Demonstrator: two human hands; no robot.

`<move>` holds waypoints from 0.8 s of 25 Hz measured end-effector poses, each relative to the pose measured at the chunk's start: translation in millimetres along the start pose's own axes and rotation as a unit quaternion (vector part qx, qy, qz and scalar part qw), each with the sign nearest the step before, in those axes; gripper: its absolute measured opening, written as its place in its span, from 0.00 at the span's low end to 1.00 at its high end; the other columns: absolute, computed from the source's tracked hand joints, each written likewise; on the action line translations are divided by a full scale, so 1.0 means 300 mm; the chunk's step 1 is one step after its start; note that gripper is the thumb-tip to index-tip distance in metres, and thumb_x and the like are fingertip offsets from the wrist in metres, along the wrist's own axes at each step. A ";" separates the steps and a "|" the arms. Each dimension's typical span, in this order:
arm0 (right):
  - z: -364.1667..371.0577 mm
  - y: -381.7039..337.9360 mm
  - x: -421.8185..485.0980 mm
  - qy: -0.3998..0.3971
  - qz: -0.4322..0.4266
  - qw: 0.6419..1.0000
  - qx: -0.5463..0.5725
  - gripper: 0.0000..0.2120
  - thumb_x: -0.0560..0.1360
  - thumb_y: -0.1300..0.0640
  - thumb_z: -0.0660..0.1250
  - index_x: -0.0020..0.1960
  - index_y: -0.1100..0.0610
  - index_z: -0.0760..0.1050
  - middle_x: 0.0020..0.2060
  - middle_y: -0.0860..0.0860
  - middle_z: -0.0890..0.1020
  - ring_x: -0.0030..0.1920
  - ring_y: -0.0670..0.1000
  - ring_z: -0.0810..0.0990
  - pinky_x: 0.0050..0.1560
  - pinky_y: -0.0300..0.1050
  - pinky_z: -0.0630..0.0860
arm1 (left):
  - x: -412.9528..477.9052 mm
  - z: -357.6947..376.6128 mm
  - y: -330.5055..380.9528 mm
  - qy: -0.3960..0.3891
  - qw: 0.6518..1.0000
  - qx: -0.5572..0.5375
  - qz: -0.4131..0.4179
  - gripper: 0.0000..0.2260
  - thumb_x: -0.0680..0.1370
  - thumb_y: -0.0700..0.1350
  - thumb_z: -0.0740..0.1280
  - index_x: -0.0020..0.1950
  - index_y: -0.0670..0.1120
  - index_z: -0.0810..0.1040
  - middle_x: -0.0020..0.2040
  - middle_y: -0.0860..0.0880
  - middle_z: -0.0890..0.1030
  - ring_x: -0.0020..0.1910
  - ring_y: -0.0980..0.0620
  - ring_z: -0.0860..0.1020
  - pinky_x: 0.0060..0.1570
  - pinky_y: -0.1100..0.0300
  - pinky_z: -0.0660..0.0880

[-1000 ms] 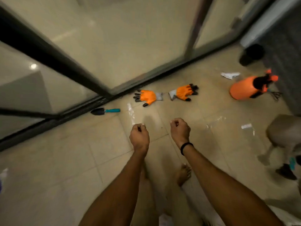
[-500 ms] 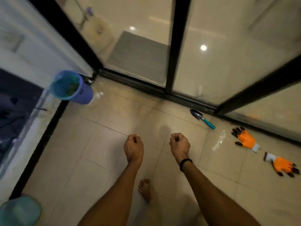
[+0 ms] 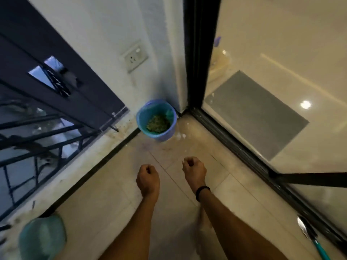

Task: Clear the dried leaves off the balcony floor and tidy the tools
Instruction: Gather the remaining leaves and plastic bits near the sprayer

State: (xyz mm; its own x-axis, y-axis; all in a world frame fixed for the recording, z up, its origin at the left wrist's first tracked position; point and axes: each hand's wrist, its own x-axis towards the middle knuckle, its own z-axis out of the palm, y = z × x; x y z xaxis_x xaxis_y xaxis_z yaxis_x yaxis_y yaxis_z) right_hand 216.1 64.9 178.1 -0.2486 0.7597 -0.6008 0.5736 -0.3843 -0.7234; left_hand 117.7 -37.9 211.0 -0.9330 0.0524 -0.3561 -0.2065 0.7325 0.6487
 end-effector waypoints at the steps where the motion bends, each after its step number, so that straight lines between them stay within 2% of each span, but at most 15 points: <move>1: 0.063 -0.051 0.085 0.002 0.006 1.000 0.012 0.02 0.76 0.56 0.70 0.46 0.54 0.80 0.41 0.51 0.84 0.43 0.51 0.83 0.43 0.43 0.81 | 0.098 0.031 0.020 0.019 1.000 0.001 -0.018 0.08 0.82 0.42 0.64 0.53 0.39 0.81 0.51 0.39 0.83 0.52 0.38 0.79 0.47 0.55 0.70; 3: 0.177 -0.170 0.245 0.001 0.026 0.999 0.048 0.04 0.77 0.57 0.70 0.47 0.58 0.80 0.40 0.54 0.84 0.40 0.50 0.83 0.34 0.33 0.76 | 0.249 0.086 0.059 0.037 0.999 -0.011 -0.035 0.09 0.82 0.41 0.64 0.55 0.37 0.81 0.52 0.38 0.82 0.53 0.39 0.79 0.47 0.56 0.68; 7: 0.428 -0.273 0.538 -0.023 0.093 0.986 0.136 0.12 0.76 0.51 0.72 0.37 0.56 0.80 0.33 0.54 0.83 0.36 0.53 0.82 0.39 0.48 0.81 | 0.487 0.193 0.041 0.038 0.998 -0.014 -0.057 0.10 0.81 0.42 0.65 0.56 0.38 0.81 0.53 0.39 0.83 0.54 0.39 0.79 0.52 0.53 0.73; 11: 0.540 -0.285 0.632 -0.039 0.198 0.935 0.290 0.17 0.81 0.50 0.64 0.38 0.58 0.73 0.29 0.52 0.75 0.30 0.52 0.73 0.36 0.48 0.72 | 0.626 0.250 0.000 -0.006 0.997 0.027 -0.076 0.11 0.80 0.44 0.66 0.57 0.38 0.82 0.54 0.39 0.83 0.55 0.38 0.80 0.55 0.49 0.75; 13: 0.519 -0.253 0.593 -0.019 0.253 0.911 0.325 0.15 0.82 0.54 0.62 0.39 0.59 0.72 0.33 0.56 0.75 0.33 0.53 0.73 0.36 0.47 0.72 | 0.637 0.244 -0.006 -0.036 0.995 0.073 -0.053 0.12 0.80 0.44 0.66 0.56 0.37 0.82 0.54 0.37 0.83 0.54 0.37 0.80 0.55 0.47 0.76; 16: 0.387 -0.159 0.475 0.033 0.312 0.880 0.357 0.13 0.81 0.60 0.64 0.38 0.62 0.76 0.35 0.59 0.78 0.36 0.55 0.77 0.40 0.49 0.78 | 0.587 0.224 0.020 -0.087 0.983 0.163 0.000 0.11 0.80 0.41 0.66 0.54 0.34 0.82 0.53 0.33 0.82 0.52 0.33 0.79 0.53 0.44 0.75; 20: 0.134 0.040 0.299 0.140 0.357 0.824 0.418 0.09 0.80 0.59 0.66 0.42 0.61 0.79 0.38 0.58 0.82 0.37 0.54 0.80 0.46 0.50 0.82 | 0.433 0.268 0.103 -0.181 0.941 0.273 0.089 0.15 0.80 0.42 0.63 0.54 0.31 0.81 0.54 0.28 0.80 0.53 0.29 0.78 0.56 0.41 0.73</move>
State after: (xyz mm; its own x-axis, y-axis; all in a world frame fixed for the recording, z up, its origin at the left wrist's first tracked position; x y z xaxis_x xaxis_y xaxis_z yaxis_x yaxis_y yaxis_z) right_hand 169.2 107.3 101.8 0.1752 0.2308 -0.9571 -0.2703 -0.9235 -0.2722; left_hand 13.9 46.0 130.8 -0.7570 0.3626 -0.5435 0.2181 0.9244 0.3129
